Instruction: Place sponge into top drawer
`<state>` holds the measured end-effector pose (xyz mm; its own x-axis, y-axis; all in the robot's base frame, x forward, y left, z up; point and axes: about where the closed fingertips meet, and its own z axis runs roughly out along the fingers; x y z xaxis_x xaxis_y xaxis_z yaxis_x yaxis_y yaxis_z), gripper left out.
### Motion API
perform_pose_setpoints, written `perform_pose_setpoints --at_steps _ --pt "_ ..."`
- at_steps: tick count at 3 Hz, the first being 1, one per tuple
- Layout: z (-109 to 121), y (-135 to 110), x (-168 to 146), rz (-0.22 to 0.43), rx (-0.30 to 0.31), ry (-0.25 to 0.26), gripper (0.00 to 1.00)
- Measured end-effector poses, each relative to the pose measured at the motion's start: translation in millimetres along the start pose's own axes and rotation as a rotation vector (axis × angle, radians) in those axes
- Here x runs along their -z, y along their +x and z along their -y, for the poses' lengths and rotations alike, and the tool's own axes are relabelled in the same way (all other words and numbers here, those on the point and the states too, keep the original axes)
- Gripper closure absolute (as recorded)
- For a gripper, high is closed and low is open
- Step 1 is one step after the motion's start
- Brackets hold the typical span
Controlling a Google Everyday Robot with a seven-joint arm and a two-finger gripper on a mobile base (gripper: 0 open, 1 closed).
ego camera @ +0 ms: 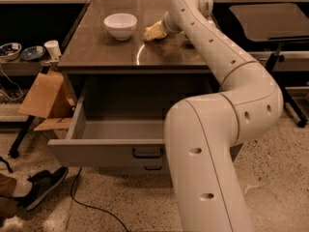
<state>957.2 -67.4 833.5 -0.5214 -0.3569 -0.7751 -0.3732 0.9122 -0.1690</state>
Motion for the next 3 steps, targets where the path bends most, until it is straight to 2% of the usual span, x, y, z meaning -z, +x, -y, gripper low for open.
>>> perform_pose_setpoints --at_steps 1,2,3 --pt "15 2 -5 0.024 -0.015 -0.008 0.27" --pt "17 -6 -2 0.054 -0.016 -0.024 0.50" --pt "17 -29 13 0.110 -0.002 -0.034 0.72"
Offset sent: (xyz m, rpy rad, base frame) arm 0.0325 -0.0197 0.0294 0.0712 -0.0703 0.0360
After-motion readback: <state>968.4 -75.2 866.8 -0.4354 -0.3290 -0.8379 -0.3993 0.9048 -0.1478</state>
